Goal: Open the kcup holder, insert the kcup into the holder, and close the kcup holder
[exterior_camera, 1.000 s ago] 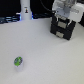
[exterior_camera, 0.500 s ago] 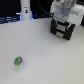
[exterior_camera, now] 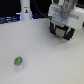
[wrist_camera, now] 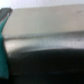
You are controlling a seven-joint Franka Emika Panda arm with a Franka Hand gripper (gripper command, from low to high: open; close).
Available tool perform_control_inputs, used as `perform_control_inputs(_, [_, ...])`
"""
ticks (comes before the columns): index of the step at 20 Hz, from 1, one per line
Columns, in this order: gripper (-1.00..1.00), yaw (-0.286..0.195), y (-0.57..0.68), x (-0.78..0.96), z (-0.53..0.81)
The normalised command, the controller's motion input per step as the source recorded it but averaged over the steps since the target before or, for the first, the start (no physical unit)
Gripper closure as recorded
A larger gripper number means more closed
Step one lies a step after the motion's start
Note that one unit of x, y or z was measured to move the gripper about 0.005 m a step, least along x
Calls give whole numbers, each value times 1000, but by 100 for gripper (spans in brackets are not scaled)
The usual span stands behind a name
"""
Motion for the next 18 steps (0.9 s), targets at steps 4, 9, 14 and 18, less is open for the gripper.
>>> perform_control_inputs(4, [100,-78,-370,927,115])
perform_control_inputs(9, [100,-79,-385,920,109])
perform_control_inputs(14, [100,-70,-421,900,123])
perform_control_inputs(18, [100,-69,-420,863,117])
